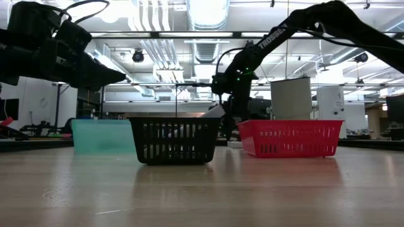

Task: Pick and place items into bin
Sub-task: Put the white card reader box into the black bin

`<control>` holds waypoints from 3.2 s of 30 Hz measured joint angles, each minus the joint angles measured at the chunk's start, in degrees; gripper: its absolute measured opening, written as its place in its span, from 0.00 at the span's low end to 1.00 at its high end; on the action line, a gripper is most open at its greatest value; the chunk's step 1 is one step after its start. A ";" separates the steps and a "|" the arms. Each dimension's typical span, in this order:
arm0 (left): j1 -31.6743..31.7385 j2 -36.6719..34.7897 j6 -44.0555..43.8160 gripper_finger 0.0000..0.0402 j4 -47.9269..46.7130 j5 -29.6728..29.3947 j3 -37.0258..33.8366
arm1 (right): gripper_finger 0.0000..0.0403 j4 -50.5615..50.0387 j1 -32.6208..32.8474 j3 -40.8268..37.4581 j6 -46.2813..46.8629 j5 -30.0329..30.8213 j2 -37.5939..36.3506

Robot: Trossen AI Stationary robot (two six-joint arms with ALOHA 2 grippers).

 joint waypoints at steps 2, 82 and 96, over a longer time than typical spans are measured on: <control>0.01 0.02 0.00 0.00 0.13 0.00 0.00 | 0.50 -0.18 0.01 0.85 -0.11 -0.01 0.16; 0.02 0.74 0.13 0.00 -0.15 0.03 -0.13 | 0.02 -13.37 11.75 5.55 -17.50 -2.65 -4.19; 0.02 0.67 0.20 0.00 -0.10 0.02 -0.11 | 0.02 -15.47 30.12 5.61 -25.46 1.83 -11.37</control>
